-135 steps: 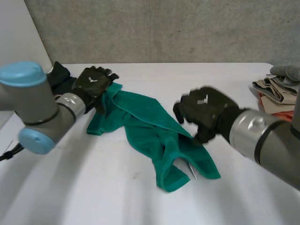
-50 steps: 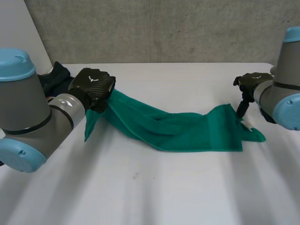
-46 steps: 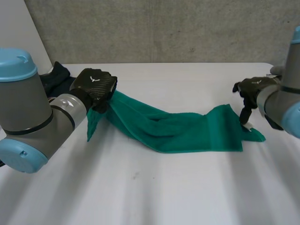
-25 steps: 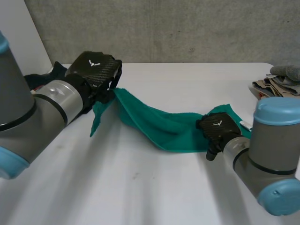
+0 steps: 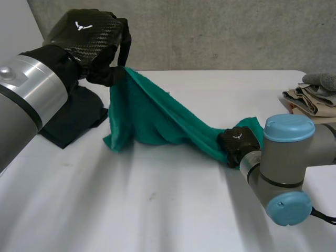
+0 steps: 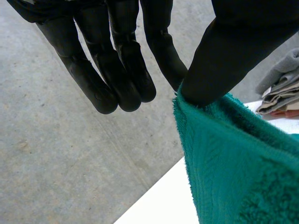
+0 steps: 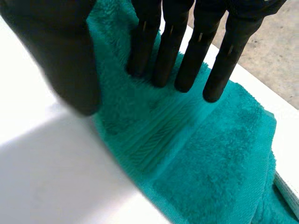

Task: Fold the laundry.

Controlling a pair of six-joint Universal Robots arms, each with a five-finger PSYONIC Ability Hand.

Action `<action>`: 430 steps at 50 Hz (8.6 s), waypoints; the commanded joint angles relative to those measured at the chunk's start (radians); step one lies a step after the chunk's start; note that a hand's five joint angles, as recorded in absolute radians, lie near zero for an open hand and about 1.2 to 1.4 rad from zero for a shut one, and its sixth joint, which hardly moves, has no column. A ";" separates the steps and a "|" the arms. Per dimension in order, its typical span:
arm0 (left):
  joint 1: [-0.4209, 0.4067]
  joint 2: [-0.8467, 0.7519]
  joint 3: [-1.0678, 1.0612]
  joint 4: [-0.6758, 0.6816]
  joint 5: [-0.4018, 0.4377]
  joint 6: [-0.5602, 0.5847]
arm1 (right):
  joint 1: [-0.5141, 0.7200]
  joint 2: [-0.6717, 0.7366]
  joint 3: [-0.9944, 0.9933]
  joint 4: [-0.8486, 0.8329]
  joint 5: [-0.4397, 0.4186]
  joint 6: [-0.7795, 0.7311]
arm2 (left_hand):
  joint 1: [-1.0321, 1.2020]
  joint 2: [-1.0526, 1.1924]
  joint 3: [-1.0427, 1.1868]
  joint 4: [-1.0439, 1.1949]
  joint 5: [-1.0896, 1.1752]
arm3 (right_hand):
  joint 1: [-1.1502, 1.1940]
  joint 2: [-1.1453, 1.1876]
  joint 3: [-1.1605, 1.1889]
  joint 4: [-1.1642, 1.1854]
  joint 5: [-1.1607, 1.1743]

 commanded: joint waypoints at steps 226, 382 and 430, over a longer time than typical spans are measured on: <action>-0.018 0.042 0.235 0.006 -0.095 0.219 | 0.201 0.120 -0.360 0.232 0.089 0.547 | 0.252 0.201 0.212 0.202 0.238 | -0.671 -0.683 -0.662 -0.659 -0.659; 0.309 -0.458 -0.093 0.278 -0.008 0.363 | -0.292 0.002 -0.246 0.203 -0.179 -0.407 | 0.252 0.201 0.212 0.202 0.238 | 0.551 0.539 0.560 0.563 0.562; 0.234 -0.489 0.706 0.417 -0.137 0.430 | -0.289 -0.196 -0.573 -0.240 0.013 -0.294 | 0.252 0.201 0.212 0.202 0.238 | 0.551 0.539 0.560 0.563 0.562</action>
